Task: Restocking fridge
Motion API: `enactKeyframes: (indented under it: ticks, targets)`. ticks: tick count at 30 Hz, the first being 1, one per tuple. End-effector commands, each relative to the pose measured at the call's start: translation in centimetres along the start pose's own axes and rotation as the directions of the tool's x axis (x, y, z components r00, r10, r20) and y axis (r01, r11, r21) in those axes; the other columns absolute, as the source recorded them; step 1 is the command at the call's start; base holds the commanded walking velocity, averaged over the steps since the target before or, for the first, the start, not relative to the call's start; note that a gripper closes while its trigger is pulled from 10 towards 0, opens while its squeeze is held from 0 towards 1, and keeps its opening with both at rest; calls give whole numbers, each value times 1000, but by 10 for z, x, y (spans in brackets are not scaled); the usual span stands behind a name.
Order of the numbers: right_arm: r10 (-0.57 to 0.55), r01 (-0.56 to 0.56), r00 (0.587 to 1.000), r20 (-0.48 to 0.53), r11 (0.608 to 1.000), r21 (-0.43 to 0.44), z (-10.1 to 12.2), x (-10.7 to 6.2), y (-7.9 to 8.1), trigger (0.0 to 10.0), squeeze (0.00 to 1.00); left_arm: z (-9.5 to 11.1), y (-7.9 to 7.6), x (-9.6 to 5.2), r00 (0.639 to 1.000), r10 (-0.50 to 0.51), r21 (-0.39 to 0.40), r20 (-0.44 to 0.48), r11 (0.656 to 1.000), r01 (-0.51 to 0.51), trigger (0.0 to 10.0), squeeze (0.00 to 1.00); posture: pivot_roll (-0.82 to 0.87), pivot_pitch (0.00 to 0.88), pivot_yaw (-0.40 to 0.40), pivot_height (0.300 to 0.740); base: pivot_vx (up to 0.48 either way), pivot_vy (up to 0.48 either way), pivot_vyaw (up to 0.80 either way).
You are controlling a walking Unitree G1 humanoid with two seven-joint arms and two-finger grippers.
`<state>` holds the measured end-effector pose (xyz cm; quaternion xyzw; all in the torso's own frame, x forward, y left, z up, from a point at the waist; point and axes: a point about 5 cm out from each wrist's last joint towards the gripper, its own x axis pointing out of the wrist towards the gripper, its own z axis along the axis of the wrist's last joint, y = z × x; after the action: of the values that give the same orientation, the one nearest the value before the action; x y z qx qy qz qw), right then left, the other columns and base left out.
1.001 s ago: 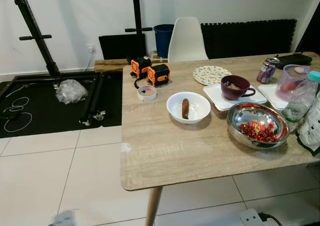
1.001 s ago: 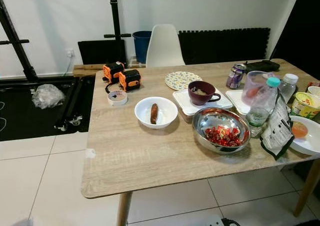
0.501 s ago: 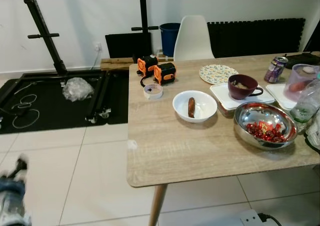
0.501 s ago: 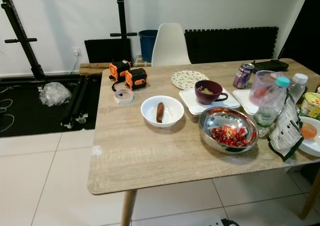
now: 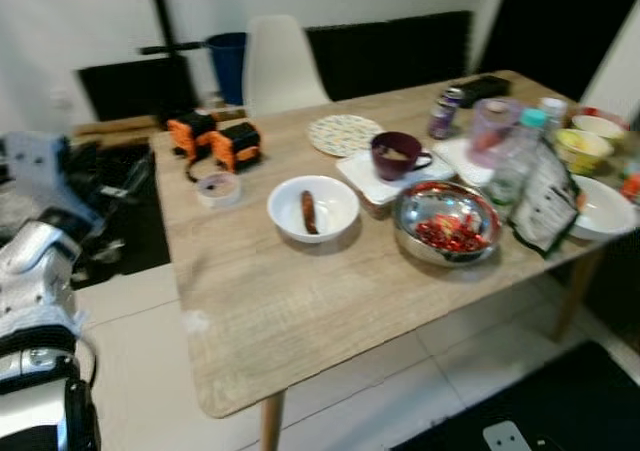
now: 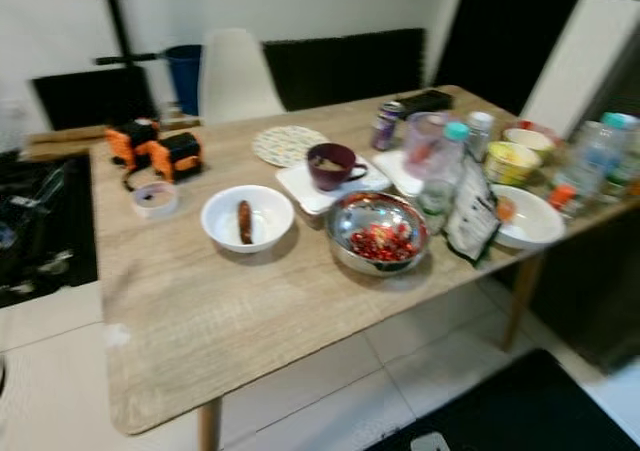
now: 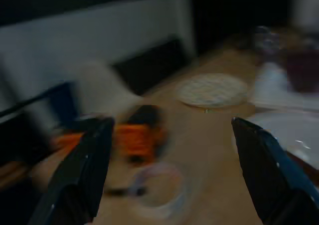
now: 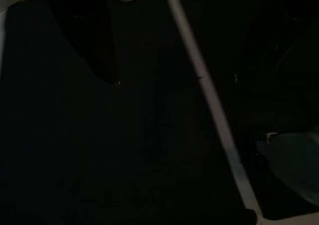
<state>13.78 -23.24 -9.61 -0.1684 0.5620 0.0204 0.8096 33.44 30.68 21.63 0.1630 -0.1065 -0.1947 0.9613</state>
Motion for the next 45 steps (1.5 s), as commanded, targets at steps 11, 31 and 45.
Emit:
enactKeyframes:
  ticks: [11, 31, 45]
  targets:
    - [-9, 9, 1000, -12, 1000, 19, -6, 0, -1, 10000, 0, -12, -40, 27, 905, -256, 408, -340, 826, 388, 10000, 0, -41, 0, 11, 740, 0, 0, -428]
    - [-6, 7, 1000, -17, 1000, 6, -8, -1, 0, 10000, 0, -25, -79, 35, 687, -518, 394, -510, 570, 721, 10000, 0, -44, 0, 9, 740, 0, 0, 0]
    - [-2, 2, 1000, -30, 1000, 14, -14, -1, 2, 10000, 0, -7, -117, 71, 680, -584, 541, -443, 431, 722, 10000, 0, -58, 0, 25, 740, 0, 0, 0]
